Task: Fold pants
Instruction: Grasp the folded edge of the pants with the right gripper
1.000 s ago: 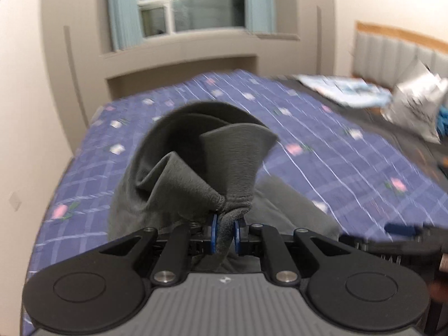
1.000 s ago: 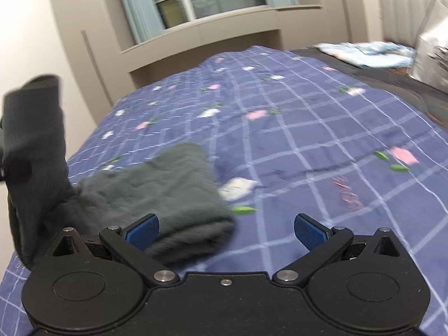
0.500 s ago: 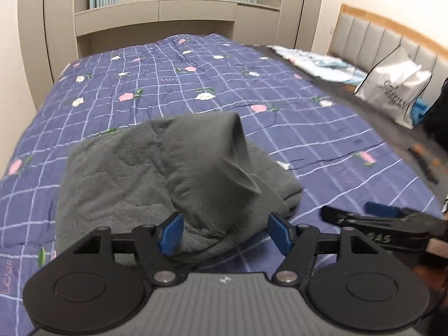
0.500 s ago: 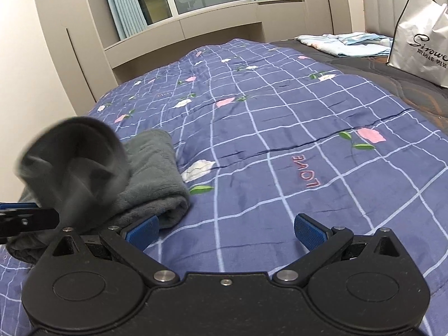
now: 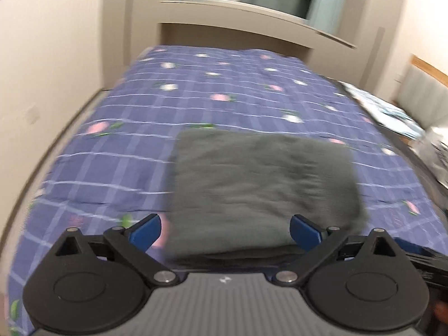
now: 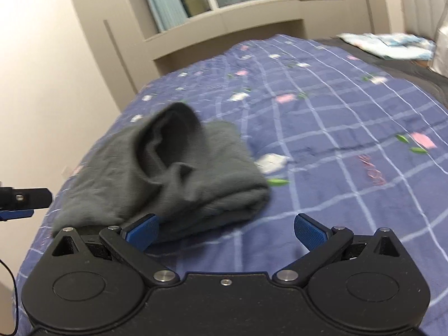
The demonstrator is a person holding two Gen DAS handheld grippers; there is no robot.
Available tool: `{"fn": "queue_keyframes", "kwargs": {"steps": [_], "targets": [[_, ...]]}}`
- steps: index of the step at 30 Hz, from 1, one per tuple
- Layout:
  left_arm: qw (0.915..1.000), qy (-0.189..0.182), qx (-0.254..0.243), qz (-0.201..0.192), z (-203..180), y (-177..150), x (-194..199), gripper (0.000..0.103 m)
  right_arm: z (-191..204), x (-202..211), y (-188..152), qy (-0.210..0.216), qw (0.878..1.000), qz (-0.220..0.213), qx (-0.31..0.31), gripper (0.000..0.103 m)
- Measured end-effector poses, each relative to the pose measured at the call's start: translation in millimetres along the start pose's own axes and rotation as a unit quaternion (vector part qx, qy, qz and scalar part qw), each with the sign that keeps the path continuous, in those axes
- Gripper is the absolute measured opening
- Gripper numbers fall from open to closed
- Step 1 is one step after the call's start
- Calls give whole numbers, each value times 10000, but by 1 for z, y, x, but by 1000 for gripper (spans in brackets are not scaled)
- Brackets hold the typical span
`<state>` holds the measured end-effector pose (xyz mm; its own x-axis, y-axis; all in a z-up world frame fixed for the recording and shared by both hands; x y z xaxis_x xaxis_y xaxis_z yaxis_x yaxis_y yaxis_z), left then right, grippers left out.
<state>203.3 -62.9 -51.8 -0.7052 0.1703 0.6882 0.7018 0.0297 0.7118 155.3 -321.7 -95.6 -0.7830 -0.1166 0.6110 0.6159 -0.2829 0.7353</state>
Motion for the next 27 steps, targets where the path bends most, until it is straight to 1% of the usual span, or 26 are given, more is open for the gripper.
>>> {"fn": "queue_keyframes", "kwargs": {"steps": [3,6,7,9,11,12,13,14,15,16,17,18,19,23,27], "targets": [[9989,359,298,65,36,0,-4,101,23,0,7,182,9996,-118,202,103],[9969,527,567,118,62,0,-6,101,47,-1,17,355,9977,-313,486,102],[9964,565,614,138,68,0,-8,101,54,-2,21,366,9968,-384,605,100],[9960,602,629,176,75,-1,-12,102,67,-5,27,345,9940,-525,898,90],[9957,638,625,239,80,-3,-17,102,78,-9,31,340,9913,-581,1132,74],[9956,636,632,269,80,-5,-20,102,83,-12,32,304,9903,-575,1225,70],[9955,623,642,306,80,-6,-22,102,87,-14,33,280,9897,-557,1287,60],[9954,611,646,347,80,-9,-25,102,89,-16,33,245,9893,-539,1337,48],[9954,607,639,384,76,-12,-27,102,91,-19,34,175,9887,-515,1394,42],[9954,598,630,415,75,-14,-28,102,93,-20,34,132,9882,-489,1449,24],[9955,580,620,423,74,-15,-28,102,94,-20,34,106,9875,-488,1497,15],[9956,565,615,421,73,-16,-27,102,96,-18,34,122,9865,-506,1555,13],[9957,554,614,420,72,-17,-27,102,97,-16,36,208,9857,-511,1595,7],[9956,547,677,336,73,-14,-23,102,96,-2,39,427,9851,-514,1586,4],[9948,589,808,209,78,-4,-22,102,88,3,35,436,9876,-427,1447,4]]}}
Point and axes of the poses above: each gripper's, at about its wrist camera, not at the fingertips, and x roughly against the way its jaws point, z to its left, y to its top, the point moved 9 cm from there along -x, roughly the way its jaws point, and after that the axes turned 1 degree about -z, right-handed, at the moved point
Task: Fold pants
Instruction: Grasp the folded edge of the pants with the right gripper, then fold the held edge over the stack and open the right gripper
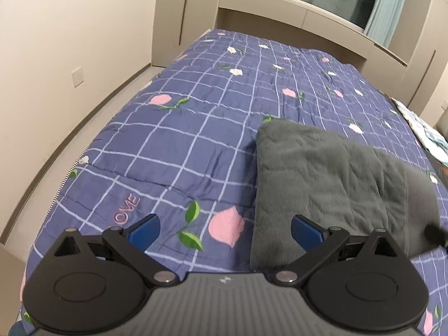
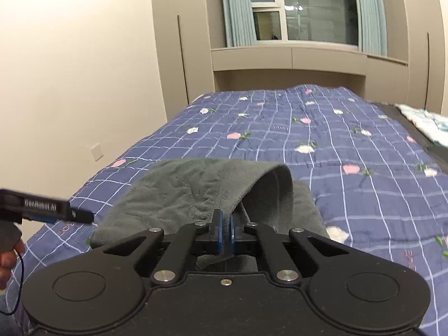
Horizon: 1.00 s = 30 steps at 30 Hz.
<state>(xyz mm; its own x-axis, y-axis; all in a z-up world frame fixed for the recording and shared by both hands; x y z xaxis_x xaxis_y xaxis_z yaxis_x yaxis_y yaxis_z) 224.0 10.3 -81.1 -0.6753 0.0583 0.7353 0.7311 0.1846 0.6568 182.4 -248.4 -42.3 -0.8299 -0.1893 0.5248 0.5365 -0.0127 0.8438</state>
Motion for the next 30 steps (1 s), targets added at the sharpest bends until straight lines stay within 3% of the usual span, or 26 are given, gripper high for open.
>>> {"fn": "queue_keyframes", "kwargs": {"steps": [4,6,9,13,14,19,23,28,30], "targets": [[9999,13,-149,-5,-7,10,-18,102,-14,-11,-23,-72,9989,324,-318,5],[9990,90,-328,303,-11,5,-36,101,-17,-11,-28,-49,9984,363,-431,8],[9986,31,-382,351,-19,1,-44,100,-18,-6,-27,-21,9984,311,-481,23],[9982,12,-499,334,-25,-3,-46,100,-36,2,-29,177,9946,270,-986,75],[9982,-8,-485,348,-25,-4,-46,100,-41,2,-30,199,9930,263,-1135,81],[9985,-62,-366,399,-22,-6,-48,100,-59,-6,-43,275,9819,475,-1813,85],[9985,-46,-373,394,-21,-6,-47,101,-49,-17,-43,484,9800,527,-1855,85],[9985,-49,-354,409,-20,-6,-47,101,-29,-16,-24,597,9838,267,-1671,69],[9985,-42,-355,407,-20,-6,-47,101,-25,-15,-16,608,9856,171,-1569,68]]}}
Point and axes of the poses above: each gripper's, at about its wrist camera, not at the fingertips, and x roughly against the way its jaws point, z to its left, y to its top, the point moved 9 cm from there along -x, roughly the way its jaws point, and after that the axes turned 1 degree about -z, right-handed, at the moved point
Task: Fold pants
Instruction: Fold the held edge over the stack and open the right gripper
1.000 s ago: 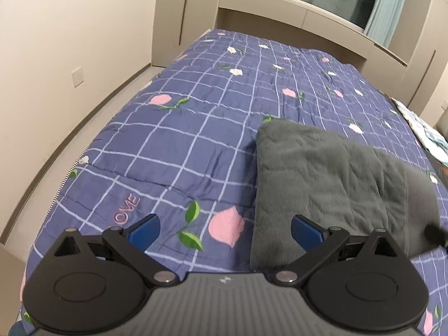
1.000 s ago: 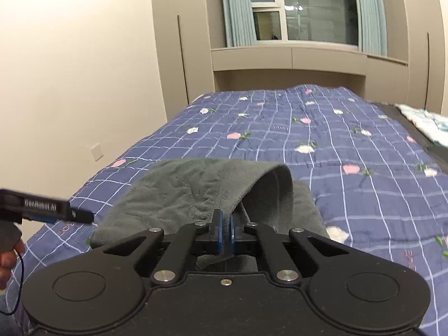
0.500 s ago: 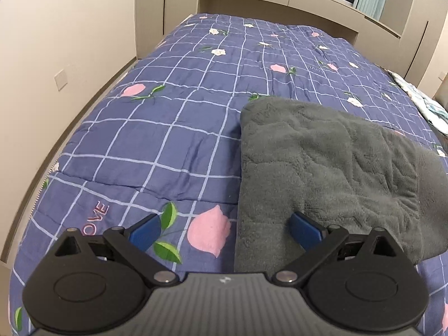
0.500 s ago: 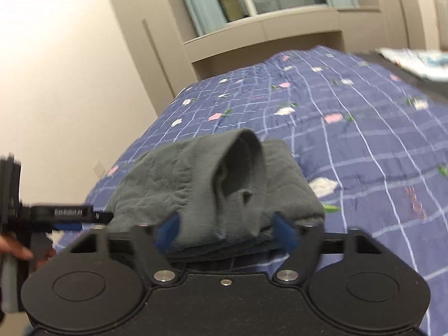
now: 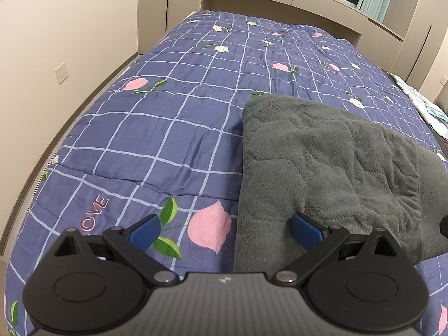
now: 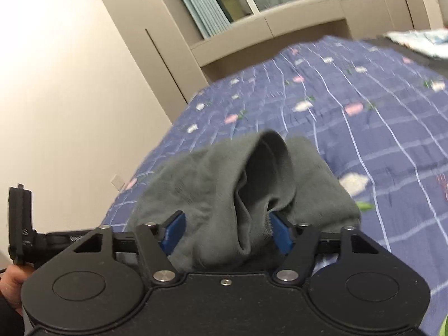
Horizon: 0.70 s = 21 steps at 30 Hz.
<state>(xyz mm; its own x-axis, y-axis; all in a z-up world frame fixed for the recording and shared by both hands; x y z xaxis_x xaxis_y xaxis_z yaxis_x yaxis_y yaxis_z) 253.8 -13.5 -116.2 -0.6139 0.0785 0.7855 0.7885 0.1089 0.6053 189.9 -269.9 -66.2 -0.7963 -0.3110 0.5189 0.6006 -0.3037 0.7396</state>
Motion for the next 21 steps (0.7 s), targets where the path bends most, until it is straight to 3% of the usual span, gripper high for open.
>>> {"fn": "queue_keyframes", "kwargs": {"steps": [5,9,11,14,18,21], "targets": [[10000,1,8,6,0,-1,0,101,-18,-22,-15,-307,9975,482,-413,61],[10000,14,3,18,1,0,-1,102,-21,-21,-19,-216,9959,376,-788,56],[10000,38,-9,7,0,0,0,102,-15,-19,-15,-199,9967,287,-730,50],[10000,51,3,7,0,-1,0,102,0,-16,-6,-136,9991,106,-398,49],[10000,60,-16,12,-1,-1,0,102,6,-27,-7,-278,9993,214,-146,57],[10000,18,15,-9,0,0,2,101,6,-34,-12,-436,9986,288,-15,38]]}}
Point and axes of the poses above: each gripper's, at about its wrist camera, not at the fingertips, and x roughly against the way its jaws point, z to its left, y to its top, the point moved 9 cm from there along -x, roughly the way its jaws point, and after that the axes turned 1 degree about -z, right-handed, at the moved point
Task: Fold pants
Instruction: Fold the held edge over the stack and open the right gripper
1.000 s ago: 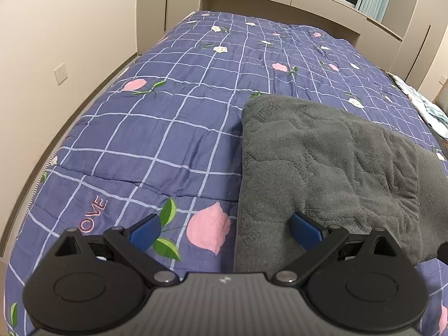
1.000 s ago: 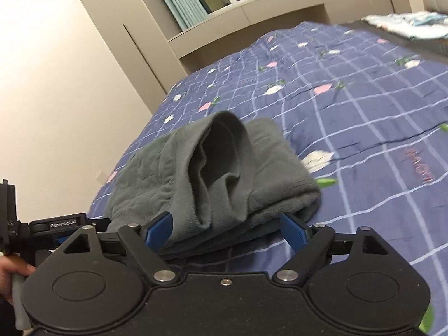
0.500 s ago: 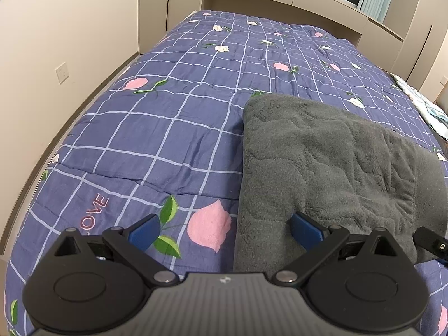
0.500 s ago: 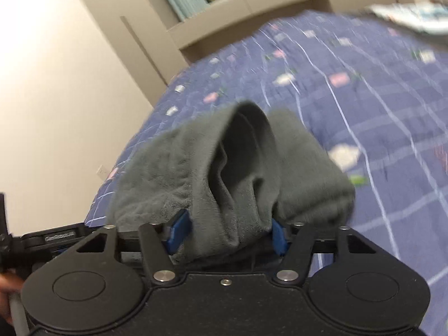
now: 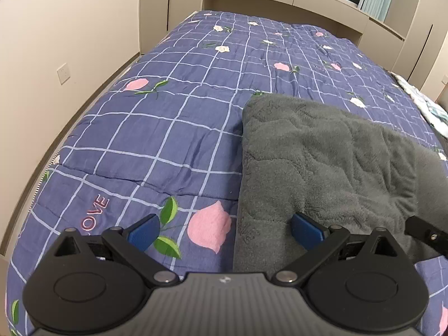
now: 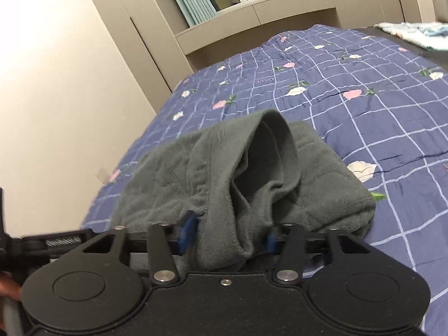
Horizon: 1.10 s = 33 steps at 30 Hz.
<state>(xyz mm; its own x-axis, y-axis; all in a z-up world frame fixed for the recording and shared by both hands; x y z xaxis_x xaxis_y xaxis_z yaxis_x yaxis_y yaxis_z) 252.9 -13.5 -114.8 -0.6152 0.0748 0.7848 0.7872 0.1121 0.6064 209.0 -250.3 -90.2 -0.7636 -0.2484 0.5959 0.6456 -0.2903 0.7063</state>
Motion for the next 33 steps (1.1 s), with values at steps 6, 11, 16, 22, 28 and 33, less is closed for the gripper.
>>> {"fn": "queue_keyframes", "kwargs": {"steps": [6,11,16,22,28,33], "targets": [[9996,-131,97,-247,-1,16,13,101,2,4,13,25,9995,-210,219,16],[9988,-164,48,-450,-6,32,22,101,-9,14,42,166,9986,-459,218,14],[9994,-125,-155,-271,-19,31,11,101,-27,26,60,26,9977,-658,187,14],[9991,-131,-402,-98,-35,10,-2,102,-57,8,33,-215,9991,-336,-121,16],[9989,-117,-439,-91,-35,8,-1,102,-61,4,24,-293,9991,-284,-106,20],[9986,-85,-509,-108,-33,11,2,102,-59,10,24,-485,9983,-314,68,44]]}}
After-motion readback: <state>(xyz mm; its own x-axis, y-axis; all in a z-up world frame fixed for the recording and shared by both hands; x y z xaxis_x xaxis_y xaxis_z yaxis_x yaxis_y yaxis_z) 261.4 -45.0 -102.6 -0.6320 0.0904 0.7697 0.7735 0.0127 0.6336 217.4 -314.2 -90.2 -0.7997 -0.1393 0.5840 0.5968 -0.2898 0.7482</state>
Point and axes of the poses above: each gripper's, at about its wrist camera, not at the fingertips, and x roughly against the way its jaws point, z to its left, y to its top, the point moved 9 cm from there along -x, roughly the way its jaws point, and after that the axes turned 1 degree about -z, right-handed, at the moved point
